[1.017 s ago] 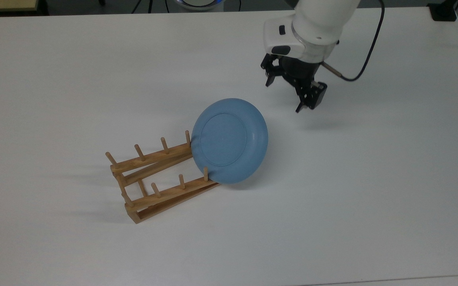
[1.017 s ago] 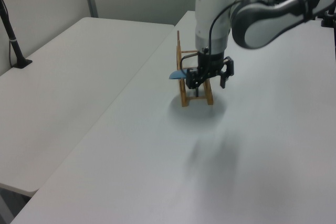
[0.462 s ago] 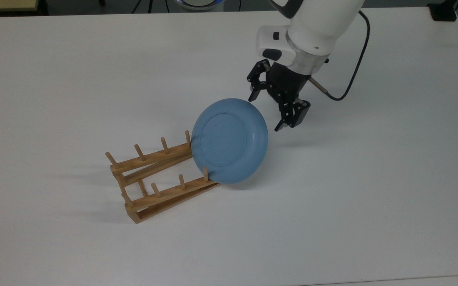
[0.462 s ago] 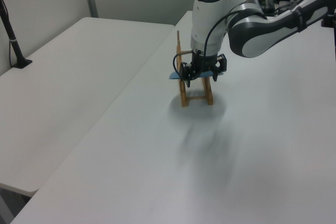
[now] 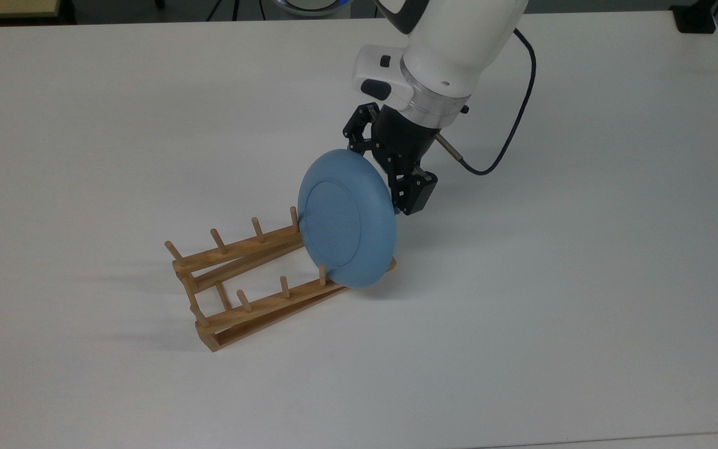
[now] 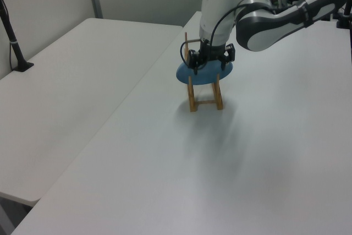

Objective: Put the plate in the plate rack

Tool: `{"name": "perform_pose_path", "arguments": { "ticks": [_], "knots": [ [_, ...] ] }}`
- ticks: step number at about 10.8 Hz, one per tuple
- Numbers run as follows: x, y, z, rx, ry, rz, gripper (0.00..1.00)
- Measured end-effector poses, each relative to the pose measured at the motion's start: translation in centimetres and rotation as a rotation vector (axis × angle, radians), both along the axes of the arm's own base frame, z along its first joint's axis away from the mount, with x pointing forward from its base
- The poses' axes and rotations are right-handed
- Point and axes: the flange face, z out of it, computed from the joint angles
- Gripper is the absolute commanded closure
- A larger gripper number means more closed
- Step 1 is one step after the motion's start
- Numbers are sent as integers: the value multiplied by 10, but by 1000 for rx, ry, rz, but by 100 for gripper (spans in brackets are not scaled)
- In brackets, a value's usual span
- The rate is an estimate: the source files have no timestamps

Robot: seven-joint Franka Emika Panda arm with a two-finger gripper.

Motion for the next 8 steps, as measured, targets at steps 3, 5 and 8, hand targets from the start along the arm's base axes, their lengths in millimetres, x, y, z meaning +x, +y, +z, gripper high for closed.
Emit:
{"name": "perform_pose_path", "arguments": {
  "ticks": [3,5,8],
  "knots": [
    [11,-31,14,-16,-33,-50,0],
    [19,-60,20,-24,-59,-89,0],
    [24,-82,24,-28,-74,-116,0]
  ]
}}
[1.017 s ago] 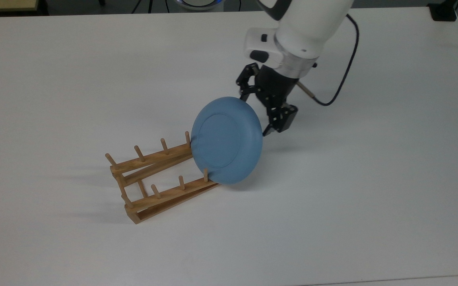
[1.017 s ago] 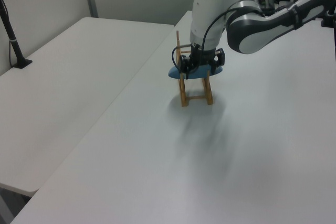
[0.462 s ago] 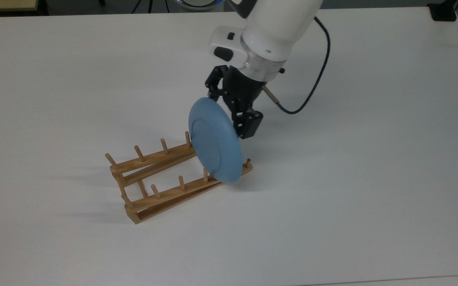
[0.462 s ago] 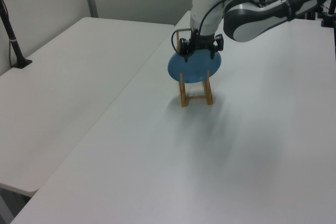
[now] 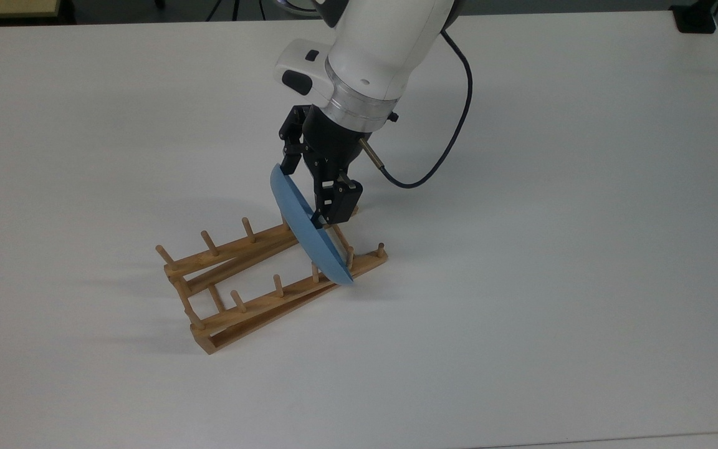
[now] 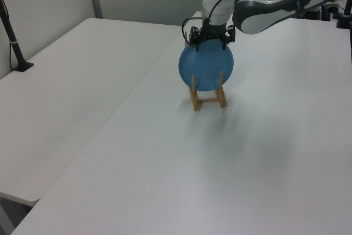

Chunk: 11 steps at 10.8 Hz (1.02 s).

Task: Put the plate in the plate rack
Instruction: 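Release the plate and lift the gripper clear of the rack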

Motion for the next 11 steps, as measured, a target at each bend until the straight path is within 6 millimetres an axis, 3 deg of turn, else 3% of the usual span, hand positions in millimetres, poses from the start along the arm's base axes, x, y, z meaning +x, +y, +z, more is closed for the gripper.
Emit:
{"name": "perform_pose_path", "arguments": {
  "ticks": [3,5,7,9,11],
  "knots": [
    [-2,11,5,-6,26,89,0],
    [-12,28,21,85,114,287,0],
    [-35,20,45,142,284,515,0],
    [-56,-6,61,138,447,715,0],
    [-64,-66,79,135,503,839,0]
  ]
}}
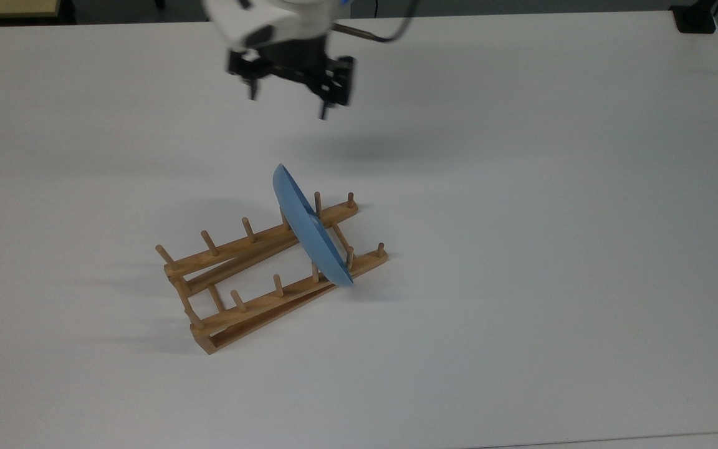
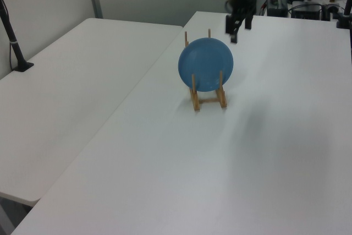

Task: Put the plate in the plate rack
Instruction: 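Release the plate and lift the gripper clear of the rack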

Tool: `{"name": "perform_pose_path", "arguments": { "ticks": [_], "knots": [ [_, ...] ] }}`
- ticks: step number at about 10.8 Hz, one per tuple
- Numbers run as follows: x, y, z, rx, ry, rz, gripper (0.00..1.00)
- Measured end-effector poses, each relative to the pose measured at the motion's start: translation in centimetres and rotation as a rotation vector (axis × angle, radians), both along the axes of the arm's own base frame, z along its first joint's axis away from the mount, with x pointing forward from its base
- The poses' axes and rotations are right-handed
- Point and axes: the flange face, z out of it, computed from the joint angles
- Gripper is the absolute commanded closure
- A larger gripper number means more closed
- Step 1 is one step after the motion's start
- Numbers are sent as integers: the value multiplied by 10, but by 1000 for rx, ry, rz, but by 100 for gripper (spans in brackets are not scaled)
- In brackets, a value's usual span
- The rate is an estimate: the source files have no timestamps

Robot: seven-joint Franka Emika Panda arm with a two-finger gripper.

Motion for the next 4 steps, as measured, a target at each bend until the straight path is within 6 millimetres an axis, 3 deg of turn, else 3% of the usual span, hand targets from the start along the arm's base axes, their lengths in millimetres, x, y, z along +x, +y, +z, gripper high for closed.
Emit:
{"name": "perform_pose_path", "arguments": {
  "ticks": [2,3,4],
  "knots": [
    [-17,-69,19,31,21,57,0],
    [-25,-85,24,40,24,70,0],
    [-30,-89,26,44,23,76,0]
  ]
}}
